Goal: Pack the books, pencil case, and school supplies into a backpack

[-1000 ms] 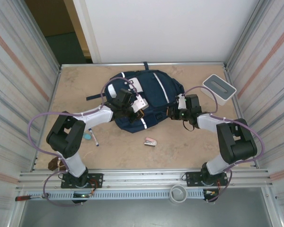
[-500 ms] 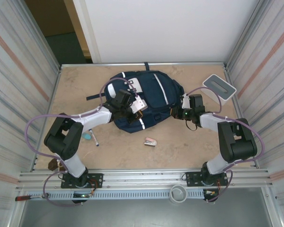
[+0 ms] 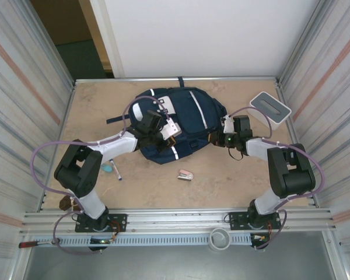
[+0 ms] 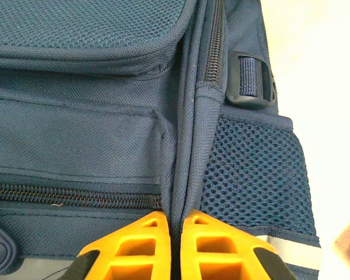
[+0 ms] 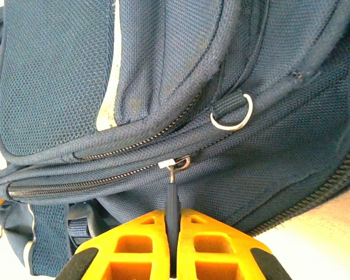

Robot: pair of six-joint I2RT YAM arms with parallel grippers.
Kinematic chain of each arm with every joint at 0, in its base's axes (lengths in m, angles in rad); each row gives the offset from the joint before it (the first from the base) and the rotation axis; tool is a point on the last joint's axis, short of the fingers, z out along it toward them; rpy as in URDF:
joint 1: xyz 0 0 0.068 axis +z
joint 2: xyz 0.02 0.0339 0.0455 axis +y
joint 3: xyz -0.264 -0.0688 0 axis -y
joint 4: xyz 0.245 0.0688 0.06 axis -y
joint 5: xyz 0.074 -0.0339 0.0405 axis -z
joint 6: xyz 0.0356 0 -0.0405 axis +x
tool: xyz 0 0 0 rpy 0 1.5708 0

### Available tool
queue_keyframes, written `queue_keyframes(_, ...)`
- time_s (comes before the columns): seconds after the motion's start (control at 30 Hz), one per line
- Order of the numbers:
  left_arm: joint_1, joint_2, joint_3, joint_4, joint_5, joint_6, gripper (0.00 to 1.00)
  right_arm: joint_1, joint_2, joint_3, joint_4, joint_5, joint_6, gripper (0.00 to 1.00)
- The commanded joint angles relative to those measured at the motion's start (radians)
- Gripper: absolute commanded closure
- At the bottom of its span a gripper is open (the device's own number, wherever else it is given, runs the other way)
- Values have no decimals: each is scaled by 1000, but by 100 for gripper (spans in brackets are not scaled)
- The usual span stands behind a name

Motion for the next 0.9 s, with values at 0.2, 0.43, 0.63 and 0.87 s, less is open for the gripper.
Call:
queue_keyframes(0.2, 14, -50, -11, -24, 8, 10, 100, 7, 47, 44, 24, -2, -13, 92)
queue_keyframes(0.43, 15, -46, -9, -24, 7, 10, 100, 7, 70, 56, 34, 1, -10, 89)
queue_keyframes(0.63, 13, -45, -10, -26, 5, 11, 100, 8, 83, 57, 45, 3, -4, 89)
queue_keyframes(0.87, 16, -86, -46, 5, -53, 18, 100, 7, 22, 24, 2, 153, 6, 100)
